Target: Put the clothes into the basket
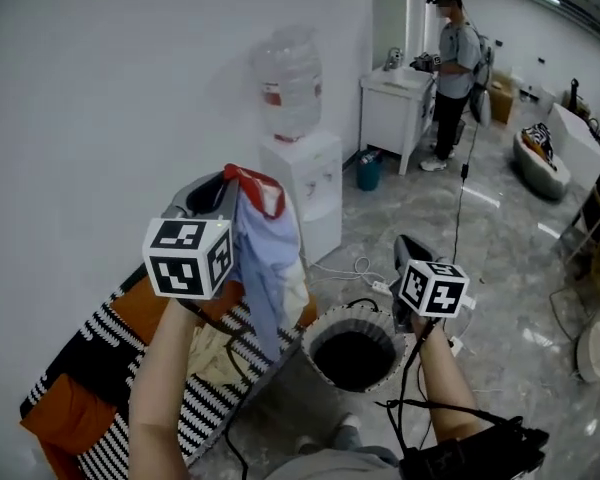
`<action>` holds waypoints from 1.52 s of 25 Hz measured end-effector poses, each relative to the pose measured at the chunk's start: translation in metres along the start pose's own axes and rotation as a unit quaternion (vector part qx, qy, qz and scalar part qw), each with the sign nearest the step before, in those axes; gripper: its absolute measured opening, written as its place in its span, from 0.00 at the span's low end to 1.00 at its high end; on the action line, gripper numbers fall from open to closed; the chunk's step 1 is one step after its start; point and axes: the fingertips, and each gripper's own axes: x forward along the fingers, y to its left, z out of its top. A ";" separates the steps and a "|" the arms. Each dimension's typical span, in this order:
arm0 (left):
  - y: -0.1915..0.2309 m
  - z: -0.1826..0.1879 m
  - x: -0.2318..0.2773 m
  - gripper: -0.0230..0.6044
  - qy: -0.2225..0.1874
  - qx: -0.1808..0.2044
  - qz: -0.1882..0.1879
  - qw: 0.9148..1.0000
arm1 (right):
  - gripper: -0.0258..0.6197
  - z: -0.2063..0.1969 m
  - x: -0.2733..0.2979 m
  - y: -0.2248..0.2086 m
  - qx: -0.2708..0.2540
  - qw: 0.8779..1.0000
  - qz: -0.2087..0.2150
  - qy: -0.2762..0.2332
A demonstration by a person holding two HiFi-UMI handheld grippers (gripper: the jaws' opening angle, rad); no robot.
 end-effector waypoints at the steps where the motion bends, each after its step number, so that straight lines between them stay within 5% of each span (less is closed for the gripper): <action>1: -0.010 0.004 0.003 0.10 -0.005 0.000 -0.011 1.000 | 0.04 0.000 -0.007 -0.008 0.002 1.000 -0.009 0.001; 13: -0.150 -0.027 0.062 0.10 -0.002 -0.022 -0.143 0.990 | 0.04 -0.024 -0.076 -0.113 0.041 0.989 -0.143 -0.016; 20: -0.212 -0.076 0.073 0.10 0.046 -0.020 -0.192 0.980 | 0.04 -0.057 -0.099 -0.143 0.063 0.982 -0.176 -0.001; 30: -0.286 -0.192 0.074 0.10 0.142 0.025 -0.243 0.959 | 0.04 -0.127 -0.115 -0.176 0.089 0.974 -0.203 0.050; 38: -0.338 -0.324 0.070 0.10 0.258 0.034 -0.268 0.928 | 0.04 -0.211 -0.122 -0.201 0.129 0.961 -0.218 0.110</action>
